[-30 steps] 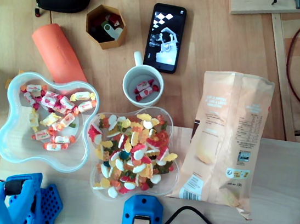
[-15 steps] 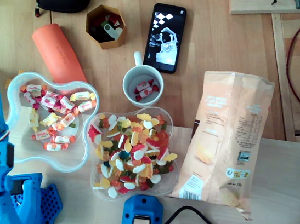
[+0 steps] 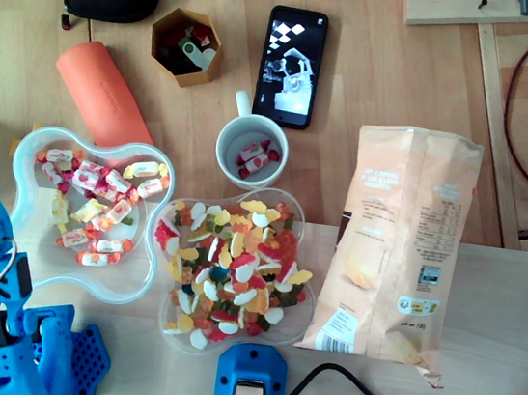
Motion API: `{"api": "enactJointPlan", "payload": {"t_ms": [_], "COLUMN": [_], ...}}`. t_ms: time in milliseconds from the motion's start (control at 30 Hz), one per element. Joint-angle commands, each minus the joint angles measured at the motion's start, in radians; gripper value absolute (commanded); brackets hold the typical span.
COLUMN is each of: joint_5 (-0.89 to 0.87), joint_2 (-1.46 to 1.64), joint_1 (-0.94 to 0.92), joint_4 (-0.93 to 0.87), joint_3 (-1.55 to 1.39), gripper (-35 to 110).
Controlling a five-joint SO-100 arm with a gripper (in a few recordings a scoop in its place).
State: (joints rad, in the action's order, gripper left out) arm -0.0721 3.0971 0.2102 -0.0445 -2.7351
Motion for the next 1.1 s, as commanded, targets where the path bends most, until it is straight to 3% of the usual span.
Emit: {"api": "enactJointPlan", "payload": {"t_ms": [0,300,567,1067], "joint_5": [-0.006,-0.003,-0.003,-0.023], "joint_2": [0.025,0.035,0.232,0.224], "joint_1": [0.014,0.012,0.011,0.011], "joint_4": [0.026,0.029,0.029,0.026], "joint_3": [0.028,0.071,-0.054,-0.084], "gripper": [7,7,7,8]}}
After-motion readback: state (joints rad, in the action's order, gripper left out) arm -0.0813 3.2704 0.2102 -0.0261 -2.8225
